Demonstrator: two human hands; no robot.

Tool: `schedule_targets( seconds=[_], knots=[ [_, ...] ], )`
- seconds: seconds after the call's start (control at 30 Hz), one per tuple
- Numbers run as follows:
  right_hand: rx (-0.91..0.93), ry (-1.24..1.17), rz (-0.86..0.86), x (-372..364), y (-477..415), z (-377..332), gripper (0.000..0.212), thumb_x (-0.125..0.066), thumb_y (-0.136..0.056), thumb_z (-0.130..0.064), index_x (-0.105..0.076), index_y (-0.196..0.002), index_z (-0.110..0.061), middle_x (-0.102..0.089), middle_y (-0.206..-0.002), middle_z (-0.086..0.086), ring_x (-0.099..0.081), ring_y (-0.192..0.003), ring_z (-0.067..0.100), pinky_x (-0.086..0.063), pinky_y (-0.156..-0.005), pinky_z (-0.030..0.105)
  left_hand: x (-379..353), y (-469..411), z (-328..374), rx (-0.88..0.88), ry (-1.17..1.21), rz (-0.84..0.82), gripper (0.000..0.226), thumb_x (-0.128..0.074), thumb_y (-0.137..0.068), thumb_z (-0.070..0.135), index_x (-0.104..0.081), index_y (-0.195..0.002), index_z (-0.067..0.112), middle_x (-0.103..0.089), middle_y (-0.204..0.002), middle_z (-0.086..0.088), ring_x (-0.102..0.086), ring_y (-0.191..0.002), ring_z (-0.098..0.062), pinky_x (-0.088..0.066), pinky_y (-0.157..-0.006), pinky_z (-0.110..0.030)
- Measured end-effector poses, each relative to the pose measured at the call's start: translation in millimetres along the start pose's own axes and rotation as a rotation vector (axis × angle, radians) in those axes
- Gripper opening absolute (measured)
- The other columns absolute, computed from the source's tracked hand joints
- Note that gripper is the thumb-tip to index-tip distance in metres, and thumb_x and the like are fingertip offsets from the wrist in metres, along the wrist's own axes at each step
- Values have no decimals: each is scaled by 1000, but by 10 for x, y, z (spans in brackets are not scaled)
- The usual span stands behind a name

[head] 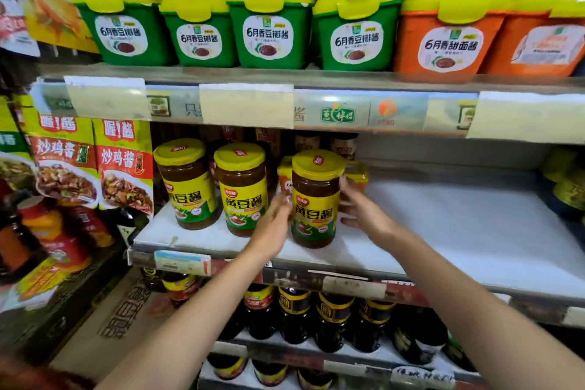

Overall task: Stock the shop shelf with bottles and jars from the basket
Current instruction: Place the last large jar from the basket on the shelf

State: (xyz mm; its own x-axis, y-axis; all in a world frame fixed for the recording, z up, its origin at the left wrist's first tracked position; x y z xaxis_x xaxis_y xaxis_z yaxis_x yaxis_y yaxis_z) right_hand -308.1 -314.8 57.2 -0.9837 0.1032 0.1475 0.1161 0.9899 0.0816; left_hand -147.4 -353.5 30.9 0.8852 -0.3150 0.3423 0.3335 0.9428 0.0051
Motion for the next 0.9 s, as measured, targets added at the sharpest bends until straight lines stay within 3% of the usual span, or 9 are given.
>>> schedule_targets(
  seconds=[0.07, 0.13, 0.27, 0.33, 0.4, 0.47, 0.67, 0.8, 0.9],
  knots=[
    [68, 128, -48, -70, 29, 283, 81, -66, -71, -48, -23, -137, -31, -44, -137, -1, -44, -128, 22, -35, -106, 39, -106, 37, -156, -19, -94, -106, 57, -52, -89, 30, -25, -139, 28, -45, -136, 6, -46, -125, -21, -35, -107, -37],
    [112, 280, -4, -132, -35, 479, 106, -77, -55, -51, -19, -140, -26, -50, -134, -2, -48, -125, 20, -37, -108, 42, -158, 19, -164, -86, -222, -91, 74, -67, -79, 26, -24, -139, 21, -48, -135, 0, -48, -123, -20, -38, -101, -31],
    [126, 297, 25, -141, -180, 625, 124, -75, -40, -68, -19, -141, -24, -54, -132, 0, -51, -123, 21, -41, -105, 45, -163, -72, -214, -97, -239, -12, 79, -77, -69, 27, -32, -133, 17, -53, -133, -6, -51, -122, -26, -42, -99, -35],
    [128, 311, 17, -128, -187, 605, 117, -76, -46, -63, -18, -141, -26, -52, -131, -3, -49, -124, 21, -39, -107, 44, -173, -93, -254, -93, -257, 10, 79, -78, -68, 28, -33, -132, 18, -55, -131, -7, -53, -120, -27, -44, -97, -36],
    [124, 333, 9, -120, -184, 607, 103, -78, -62, -41, -15, -142, -26, -50, -131, -4, -47, -125, 21, -36, -109, 46, -176, -108, -282, -98, -291, 26, 80, -78, -67, 31, -32, -133, 19, -57, -130, -7, -54, -118, -29, -46, -95, -37],
    [136, 318, 14, -117, -195, 625, 98, -75, -67, -34, -15, -143, -25, -48, -134, -2, -46, -126, 20, -35, -109, 47, -172, -136, -298, -101, -328, 29, 81, -77, -67, 35, -31, -133, 21, -58, -128, -6, -55, -116, -31, -47, -93, -40],
    [132, 300, 0, -136, -171, 622, 112, -73, -55, -60, -11, -144, -31, -48, -133, -9, -46, -127, 15, -37, -109, 38, -167, -147, -322, -149, -347, 64, 82, -76, -68, 36, -31, -136, 23, -59, -129, -3, -55, -117, -29, -47, -92, -36],
    [119, 324, 16, -129, -161, 620, 91, -72, -75, -25, -12, -144, -25, -48, -132, -5, -47, -123, 13, -38, -107, 31, -156, -152, -348, -176, -312, 74, 82, -77, -68, 33, -33, -136, 21, -59, -128, -4, -55, -118, -29, -46, -94, -34],
    [130, 329, 17, -127, -166, 618, 88, -70, -77, -18, -14, -144, -23, -48, -128, -7, -47, -119, 9, -38, -101, 23, -153, -131, -345, -176, -302, 62, 82, -77, -68, 31, -32, -136, 19, -59, -129, -5, -54, -118, -29, -46, -94, -35]
  ],
)
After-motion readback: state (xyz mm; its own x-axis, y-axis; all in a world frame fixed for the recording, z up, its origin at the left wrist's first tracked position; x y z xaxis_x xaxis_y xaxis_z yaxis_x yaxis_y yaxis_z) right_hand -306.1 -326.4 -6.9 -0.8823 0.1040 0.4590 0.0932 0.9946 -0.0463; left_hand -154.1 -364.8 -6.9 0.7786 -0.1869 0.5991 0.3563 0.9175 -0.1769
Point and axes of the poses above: each hand's wrist, its own y-axis away from the middle knuckle, its own x-axis out of the back of the hand, z = x × y, the point moved 3 cm from there along -y, towards the middle knuckle
